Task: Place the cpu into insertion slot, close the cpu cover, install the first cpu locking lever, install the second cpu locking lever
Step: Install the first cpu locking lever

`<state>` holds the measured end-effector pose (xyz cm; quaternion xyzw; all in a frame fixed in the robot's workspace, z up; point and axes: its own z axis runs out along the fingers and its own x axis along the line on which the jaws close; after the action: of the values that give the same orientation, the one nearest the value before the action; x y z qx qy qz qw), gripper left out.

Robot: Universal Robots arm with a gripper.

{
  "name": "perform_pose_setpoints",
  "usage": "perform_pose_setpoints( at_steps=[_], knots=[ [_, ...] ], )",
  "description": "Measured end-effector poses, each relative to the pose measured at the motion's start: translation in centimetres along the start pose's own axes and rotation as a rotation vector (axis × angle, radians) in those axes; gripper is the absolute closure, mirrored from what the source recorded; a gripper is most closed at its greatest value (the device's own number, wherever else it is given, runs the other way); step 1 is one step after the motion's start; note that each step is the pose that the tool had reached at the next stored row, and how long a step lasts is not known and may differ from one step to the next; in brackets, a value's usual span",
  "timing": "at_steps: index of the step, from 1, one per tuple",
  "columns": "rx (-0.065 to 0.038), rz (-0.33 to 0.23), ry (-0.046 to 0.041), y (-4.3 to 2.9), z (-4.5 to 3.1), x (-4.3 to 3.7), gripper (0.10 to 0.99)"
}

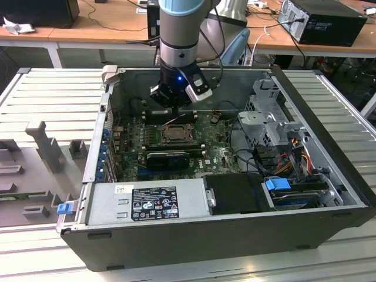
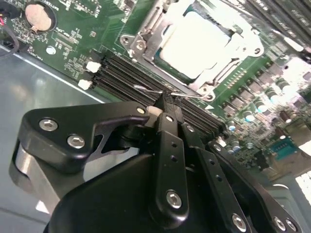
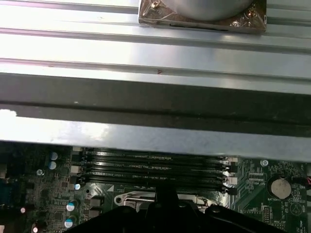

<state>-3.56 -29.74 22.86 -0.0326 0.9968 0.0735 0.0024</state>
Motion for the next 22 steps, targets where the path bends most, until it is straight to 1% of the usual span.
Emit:
perform_pose_setpoints(
  at_steps=[4,9,11,17,22],
  knots=[
    [0.000,-0.016,0.0025,0.16,0.22,-0.52,0.980],
    [0.000,-0.036,0.0054,0.19,0.44,-1.13,0.980],
    [0.000,-0.039,0.0058,0.17,0.53,-1.22,0.980],
    [0.000,-0.040,0.0053,-0.13,1.31,-1.35,0.980],
    [0.000,-0.040,0.0052,-0.19,1.63,-1.69,0.980]
  ],
)
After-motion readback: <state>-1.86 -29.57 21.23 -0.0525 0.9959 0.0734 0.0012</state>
